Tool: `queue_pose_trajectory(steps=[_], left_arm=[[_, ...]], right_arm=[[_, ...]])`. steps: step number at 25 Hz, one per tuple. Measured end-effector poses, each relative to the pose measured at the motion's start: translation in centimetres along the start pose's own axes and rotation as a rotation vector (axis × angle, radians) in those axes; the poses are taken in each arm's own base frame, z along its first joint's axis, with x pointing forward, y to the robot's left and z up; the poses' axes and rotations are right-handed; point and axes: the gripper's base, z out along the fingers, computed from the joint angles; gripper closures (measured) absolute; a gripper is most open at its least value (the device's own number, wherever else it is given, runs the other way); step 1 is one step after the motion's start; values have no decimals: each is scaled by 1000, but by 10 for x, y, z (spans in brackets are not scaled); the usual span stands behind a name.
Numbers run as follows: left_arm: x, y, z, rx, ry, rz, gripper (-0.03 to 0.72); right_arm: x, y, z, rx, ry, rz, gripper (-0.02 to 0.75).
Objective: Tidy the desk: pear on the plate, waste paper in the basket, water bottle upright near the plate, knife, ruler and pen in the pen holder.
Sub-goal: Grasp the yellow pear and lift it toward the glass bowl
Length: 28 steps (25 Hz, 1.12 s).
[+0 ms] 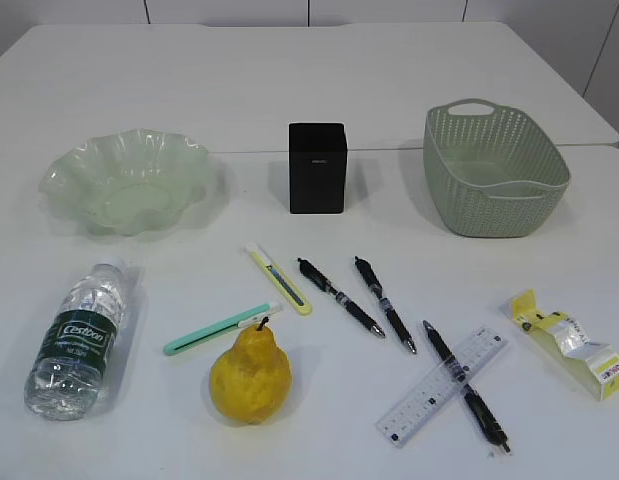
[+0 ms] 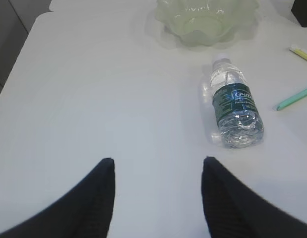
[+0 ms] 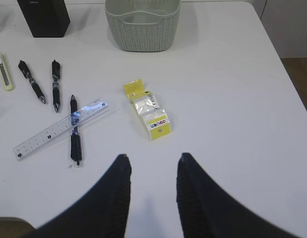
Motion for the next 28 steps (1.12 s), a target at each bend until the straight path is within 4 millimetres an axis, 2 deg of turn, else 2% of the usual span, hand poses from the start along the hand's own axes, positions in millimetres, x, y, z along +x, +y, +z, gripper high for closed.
queue_pose_trajectory(steps=[28], left_arm=[[0, 0, 0, 0, 0, 0, 294]], right_arm=[[0, 0, 0, 0, 0, 0, 496]])
